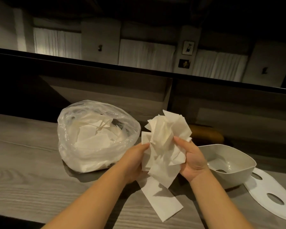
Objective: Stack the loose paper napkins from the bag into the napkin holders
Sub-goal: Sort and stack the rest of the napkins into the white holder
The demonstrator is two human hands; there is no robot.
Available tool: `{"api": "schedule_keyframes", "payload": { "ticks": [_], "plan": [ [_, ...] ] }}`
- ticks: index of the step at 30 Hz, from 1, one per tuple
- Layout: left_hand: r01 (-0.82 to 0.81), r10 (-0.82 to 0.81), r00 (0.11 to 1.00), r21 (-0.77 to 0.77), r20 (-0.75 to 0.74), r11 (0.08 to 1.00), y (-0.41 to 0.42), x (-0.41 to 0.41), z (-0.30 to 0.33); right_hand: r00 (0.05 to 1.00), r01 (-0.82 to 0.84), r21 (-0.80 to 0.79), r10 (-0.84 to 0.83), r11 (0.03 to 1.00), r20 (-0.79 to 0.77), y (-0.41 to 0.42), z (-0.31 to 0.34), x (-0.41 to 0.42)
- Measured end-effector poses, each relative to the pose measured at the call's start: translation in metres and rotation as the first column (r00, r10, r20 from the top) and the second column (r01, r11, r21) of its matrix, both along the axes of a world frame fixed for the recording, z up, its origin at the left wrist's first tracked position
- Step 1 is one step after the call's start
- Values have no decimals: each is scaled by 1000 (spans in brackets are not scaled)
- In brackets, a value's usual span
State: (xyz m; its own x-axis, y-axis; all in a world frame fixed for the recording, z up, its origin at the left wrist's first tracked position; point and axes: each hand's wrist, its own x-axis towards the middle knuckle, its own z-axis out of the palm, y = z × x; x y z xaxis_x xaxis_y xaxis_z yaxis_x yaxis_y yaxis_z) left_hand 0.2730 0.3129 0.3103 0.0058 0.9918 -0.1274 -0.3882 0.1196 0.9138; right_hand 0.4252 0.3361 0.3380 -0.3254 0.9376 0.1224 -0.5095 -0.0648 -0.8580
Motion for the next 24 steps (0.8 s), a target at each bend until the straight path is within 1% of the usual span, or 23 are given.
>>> {"api": "schedule_keyframes", "payload": {
  "ticks": [1,3,5,6,9,10,14,16,18,20,22,23,24],
  "plan": [
    [29,-29,999,-8,45,1000,0,1,-1,999,-10,-8,10,1000,44,0,-2,-1],
    [38,-41,990,23,134,999,2,4,-2,981,-4,-42,12,999,196,2,-6,-4],
    [-33,15,969,66,246,997,7,2,-3,938,37,-76,-9,996,346,3,-8,-5],
    [-72,44,949,79,313,994,10,0,-2,923,54,-82,-18,995,383,4,-8,-5],
    [-133,77,889,95,451,987,15,-5,-1,906,71,-75,-33,995,422,6,-7,-8],
    [-132,72,882,98,467,986,16,-5,0,898,81,-65,-45,995,437,6,-8,-9],
    [-135,91,889,66,449,989,17,-6,1,868,94,-40,-62,995,493,6,-6,-7],
    [-141,92,867,65,491,988,16,-7,2,894,88,-24,-69,996,443,6,-1,0],
    [-125,91,877,40,471,991,16,-6,2,947,65,5,-64,998,316,5,4,5],
    [-96,87,924,6,373,995,15,-5,0,985,25,14,-27,1000,170,2,8,7],
    [-59,63,973,-25,223,998,13,-2,-4,1000,12,8,-12,1000,25,-1,11,8],
    [-36,45,984,-58,171,998,11,-1,-4,999,19,2,-19,1000,-40,-1,11,8],
    [-14,29,988,-98,154,995,10,0,-6,996,30,-9,-31,1000,-79,-2,11,8]
  ]
}}
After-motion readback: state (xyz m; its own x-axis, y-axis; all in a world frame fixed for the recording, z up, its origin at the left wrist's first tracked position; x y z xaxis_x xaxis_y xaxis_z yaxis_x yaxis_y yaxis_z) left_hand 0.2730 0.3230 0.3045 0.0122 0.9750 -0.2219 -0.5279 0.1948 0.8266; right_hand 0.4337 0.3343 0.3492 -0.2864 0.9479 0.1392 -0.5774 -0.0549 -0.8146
